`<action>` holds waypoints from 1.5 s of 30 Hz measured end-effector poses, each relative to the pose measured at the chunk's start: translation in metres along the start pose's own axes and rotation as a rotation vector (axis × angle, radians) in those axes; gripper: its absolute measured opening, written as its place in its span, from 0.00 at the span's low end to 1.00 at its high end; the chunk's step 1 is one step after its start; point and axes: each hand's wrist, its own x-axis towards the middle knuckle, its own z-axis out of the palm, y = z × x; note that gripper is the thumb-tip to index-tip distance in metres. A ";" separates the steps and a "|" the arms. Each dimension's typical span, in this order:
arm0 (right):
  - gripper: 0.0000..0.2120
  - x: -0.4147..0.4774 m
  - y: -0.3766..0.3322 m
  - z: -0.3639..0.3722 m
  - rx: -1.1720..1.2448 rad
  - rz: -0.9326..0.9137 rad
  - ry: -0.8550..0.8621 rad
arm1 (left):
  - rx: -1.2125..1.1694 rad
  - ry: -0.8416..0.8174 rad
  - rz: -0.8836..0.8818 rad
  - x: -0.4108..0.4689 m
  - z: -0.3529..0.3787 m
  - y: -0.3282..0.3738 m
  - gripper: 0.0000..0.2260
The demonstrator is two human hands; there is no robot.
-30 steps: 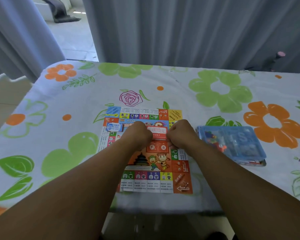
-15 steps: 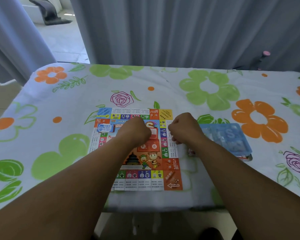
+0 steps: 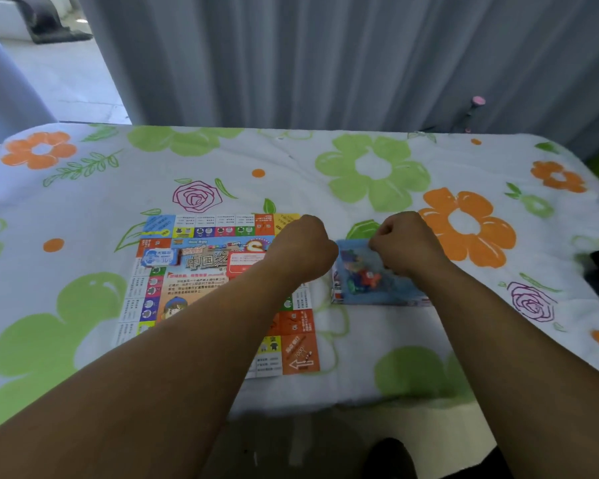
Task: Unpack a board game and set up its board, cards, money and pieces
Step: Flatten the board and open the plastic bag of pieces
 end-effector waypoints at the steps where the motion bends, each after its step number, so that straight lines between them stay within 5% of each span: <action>1: 0.05 0.000 0.003 -0.002 -0.009 0.005 -0.003 | -0.002 -0.004 0.010 0.001 0.004 0.003 0.09; 29: 0.06 -0.001 0.042 -0.014 -0.175 -0.005 -0.085 | -0.052 -0.120 0.069 0.000 0.038 0.037 0.11; 37: 0.01 -0.021 0.009 -0.035 0.266 0.090 -0.141 | -0.080 -0.155 0.093 0.001 0.036 0.033 0.14; 45: 0.02 -0.034 -0.021 -0.051 0.581 0.099 -0.148 | -0.174 -0.085 0.230 -0.011 0.021 0.033 0.33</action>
